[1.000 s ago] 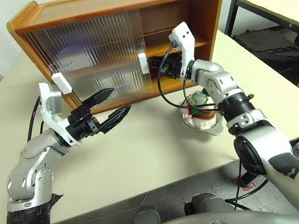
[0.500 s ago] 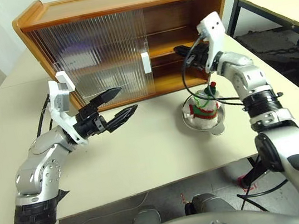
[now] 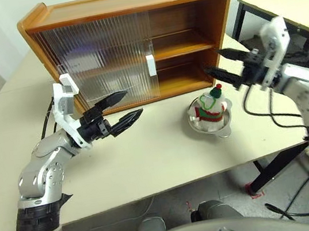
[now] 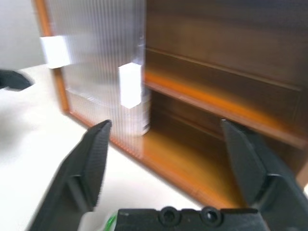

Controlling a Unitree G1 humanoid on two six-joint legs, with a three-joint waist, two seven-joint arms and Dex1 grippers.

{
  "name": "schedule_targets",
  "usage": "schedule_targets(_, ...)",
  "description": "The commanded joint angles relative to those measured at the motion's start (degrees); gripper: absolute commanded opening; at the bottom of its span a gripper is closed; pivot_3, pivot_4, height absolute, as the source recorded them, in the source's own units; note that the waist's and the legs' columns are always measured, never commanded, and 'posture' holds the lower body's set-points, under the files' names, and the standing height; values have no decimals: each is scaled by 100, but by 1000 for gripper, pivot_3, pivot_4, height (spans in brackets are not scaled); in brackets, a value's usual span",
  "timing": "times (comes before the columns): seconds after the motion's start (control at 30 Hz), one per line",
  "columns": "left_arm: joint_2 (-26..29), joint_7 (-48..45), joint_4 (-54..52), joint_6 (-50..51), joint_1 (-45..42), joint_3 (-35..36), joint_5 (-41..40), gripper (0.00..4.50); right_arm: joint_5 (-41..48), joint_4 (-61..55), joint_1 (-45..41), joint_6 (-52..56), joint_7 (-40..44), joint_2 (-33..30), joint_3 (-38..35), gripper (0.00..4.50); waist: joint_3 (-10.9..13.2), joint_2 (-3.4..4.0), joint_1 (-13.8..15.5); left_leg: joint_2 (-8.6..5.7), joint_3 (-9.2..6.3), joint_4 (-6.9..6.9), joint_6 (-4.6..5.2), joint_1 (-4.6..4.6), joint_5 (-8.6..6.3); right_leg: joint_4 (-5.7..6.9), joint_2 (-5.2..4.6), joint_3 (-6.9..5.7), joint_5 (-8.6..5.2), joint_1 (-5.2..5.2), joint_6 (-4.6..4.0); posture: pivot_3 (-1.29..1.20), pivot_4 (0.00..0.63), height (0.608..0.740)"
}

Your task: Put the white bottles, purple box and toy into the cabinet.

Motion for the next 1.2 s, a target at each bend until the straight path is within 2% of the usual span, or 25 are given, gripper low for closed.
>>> schedule_targets(0.03,2,-39,72,-42,-33,-71,103,4500,258,-94,484,41,373,-272,-202,4485,2,-1,-14,-2,-2,5,-8,8,-5,-2,-4,1,-3,9,3,-76,8,740)
schedule_targets(0.33,55,-74,84,-33,-20,-7,103,4500,388,108,1233,-77,772,-398,-77,4485,7,5,-147,-2,-1,-13,-45,-19,-26,-9,-38,-1,-26,5,-3,-73,13,740)
schedule_targets(0.57,117,-39,-6,1,60,65,61,4500,227,359,1609,-299,966,-435,99,4485,7,5,-97,-3,2,-17,-60,-24,-36,-9,-35,1,-66,-18,12,-54,15,740)
schedule_targets(1.2,181,60,-108,73,31,98,-10,4500,-114,854,1661,-809,1006,-229,467,4485,10,0,-10,-16,1,-14,-64,-10,-41,-9,-36,4,-78,3,26,-33,17,740)
